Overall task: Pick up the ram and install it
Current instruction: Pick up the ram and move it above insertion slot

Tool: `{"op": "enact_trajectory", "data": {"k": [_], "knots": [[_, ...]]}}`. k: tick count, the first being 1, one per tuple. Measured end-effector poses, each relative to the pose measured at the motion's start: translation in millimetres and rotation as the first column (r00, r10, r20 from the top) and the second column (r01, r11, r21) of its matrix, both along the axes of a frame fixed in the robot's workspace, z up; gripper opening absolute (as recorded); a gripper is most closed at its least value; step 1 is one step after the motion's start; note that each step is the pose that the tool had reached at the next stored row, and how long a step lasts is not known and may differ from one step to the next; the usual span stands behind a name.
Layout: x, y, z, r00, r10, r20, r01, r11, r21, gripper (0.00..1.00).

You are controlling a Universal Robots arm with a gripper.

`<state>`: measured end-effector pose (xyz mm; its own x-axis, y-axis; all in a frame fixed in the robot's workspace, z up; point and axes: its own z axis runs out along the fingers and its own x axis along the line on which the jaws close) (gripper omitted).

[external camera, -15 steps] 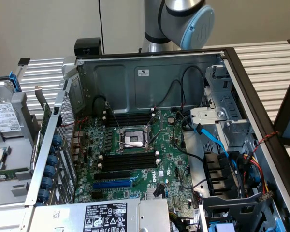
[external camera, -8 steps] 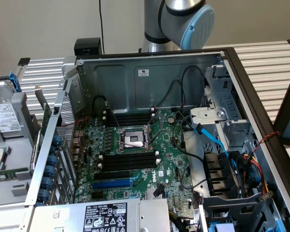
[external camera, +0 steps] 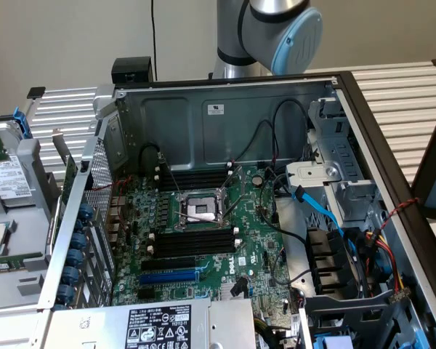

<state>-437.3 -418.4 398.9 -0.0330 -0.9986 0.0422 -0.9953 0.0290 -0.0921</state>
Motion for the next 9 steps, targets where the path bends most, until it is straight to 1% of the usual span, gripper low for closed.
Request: {"op": "enact_trajectory", "data": {"k": [5, 7, 9], "knots": [[10.3, 2.9, 0.0, 1.0, -0.001, -0.0002, 0.001, 1.0, 0.0, 0.12], [13.5, 3.9, 0.0, 1.0, -0.001, -0.0035, 0.001, 1.0, 0.0, 0.12], [16.3, 4.5, 0.0, 1.0, -0.001, -0.0093, 0.001, 1.0, 0.0, 0.12]]}}
